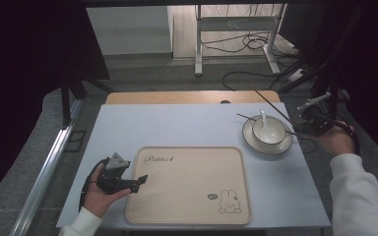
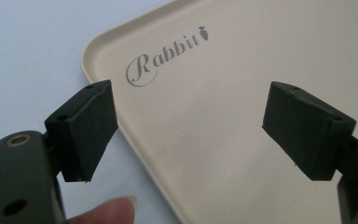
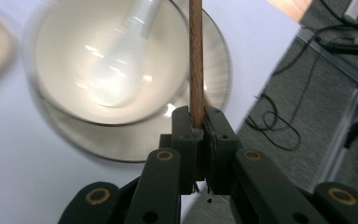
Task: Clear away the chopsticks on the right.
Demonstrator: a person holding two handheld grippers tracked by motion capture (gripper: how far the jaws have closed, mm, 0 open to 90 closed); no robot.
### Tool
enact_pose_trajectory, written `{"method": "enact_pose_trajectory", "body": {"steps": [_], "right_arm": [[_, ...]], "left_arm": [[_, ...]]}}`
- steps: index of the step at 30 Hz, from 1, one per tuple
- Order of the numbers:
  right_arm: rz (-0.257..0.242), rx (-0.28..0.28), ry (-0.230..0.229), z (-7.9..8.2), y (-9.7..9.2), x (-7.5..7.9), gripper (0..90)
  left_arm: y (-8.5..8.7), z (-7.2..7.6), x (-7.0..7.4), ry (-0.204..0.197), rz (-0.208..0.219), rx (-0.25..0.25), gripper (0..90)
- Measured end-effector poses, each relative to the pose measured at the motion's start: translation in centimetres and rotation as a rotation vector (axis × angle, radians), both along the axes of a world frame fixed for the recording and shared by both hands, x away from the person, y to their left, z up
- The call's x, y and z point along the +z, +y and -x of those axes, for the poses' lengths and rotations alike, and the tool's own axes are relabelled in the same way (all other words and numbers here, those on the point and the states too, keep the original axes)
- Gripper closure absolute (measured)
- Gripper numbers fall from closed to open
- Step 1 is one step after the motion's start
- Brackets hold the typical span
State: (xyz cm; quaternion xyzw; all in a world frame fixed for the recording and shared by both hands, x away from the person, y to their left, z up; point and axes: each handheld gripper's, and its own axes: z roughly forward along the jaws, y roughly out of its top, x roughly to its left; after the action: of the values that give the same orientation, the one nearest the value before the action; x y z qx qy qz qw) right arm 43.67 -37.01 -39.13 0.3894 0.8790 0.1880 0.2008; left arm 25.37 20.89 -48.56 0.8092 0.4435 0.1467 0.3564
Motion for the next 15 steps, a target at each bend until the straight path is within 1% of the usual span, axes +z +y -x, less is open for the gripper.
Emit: {"method": "enact_pose_trajectory", "body": {"steps": [2, 3, 4, 5, 6, 7, 8, 10, 11, 12, 13, 14, 15], "right_arm": [[-0.047, 0.029, -0.006, 1.3, 0.7, 0.4, 83.9], [-0.047, 0.029, -0.006, 1.3, 0.7, 0.4, 83.9], [-0.064, 0.046, -0.009, 1.9, 1.1, 0.5, 83.8], [-0.082, 0.056, -0.007, 3.2, 1.9, 0.5, 83.8], [-0.088, 0.065, -0.007, 3.8, 2.3, 0.5, 83.8], [-0.088, 0.065, -0.007, 3.8, 2.3, 0.5, 83.8], [-0.114, 0.076, -0.005, 4.9, 3.0, 0.3, 83.8], [-0.137, 0.087, 0.002, 5.9, 3.7, 0.0, 83.7], [-0.137, 0.087, 0.002, 5.9, 3.7, 0.0, 83.7], [-0.160, 0.105, 0.006, 6.9, 4.5, -0.5, 83.7], [-0.160, 0.105, 0.006, 6.9, 4.5, -0.5, 83.7], [-0.165, 0.117, 0.020, 7.7, 5.3, -1.0, 83.7], [-0.165, 0.117, 0.020, 7.7, 5.3, -1.0, 83.7]], "left_arm": [[-0.1, 0.1, 0.1, -0.005, 0.001, -0.005, 18.1], [-0.1, 0.1, 0.1, -0.005, 0.001, -0.005, 18.0], [-0.1, 0.1, 0.2, -0.008, 0.000, -0.009, 18.0], [-0.3, 0.1, 0.2, -0.011, -0.002, -0.011, 18.0], [-0.3, 0.1, 0.2, -0.011, -0.003, -0.012, 18.0], [-0.3, 0.1, 0.2, -0.011, -0.003, -0.012, 18.0], [-0.5, 0.1, 0.2, -0.011, -0.007, -0.013, 18.0], [-0.6, 0.1, 0.2, -0.010, -0.009, -0.012, 18.0], [-0.6, 0.1, 0.2, -0.010, -0.009, -0.012, 18.0], [-0.6, 0.0, 0.2, -0.008, -0.011, -0.010, 18.0], [-0.6, 0.0, 0.2, -0.008, -0.011, -0.010, 18.0], [-0.7, 0.0, 0.2, -0.004, -0.014, -0.006, 18.0], [-0.7, 0.0, 0.2, -0.004, -0.014, -0.006, 18.0]]}}
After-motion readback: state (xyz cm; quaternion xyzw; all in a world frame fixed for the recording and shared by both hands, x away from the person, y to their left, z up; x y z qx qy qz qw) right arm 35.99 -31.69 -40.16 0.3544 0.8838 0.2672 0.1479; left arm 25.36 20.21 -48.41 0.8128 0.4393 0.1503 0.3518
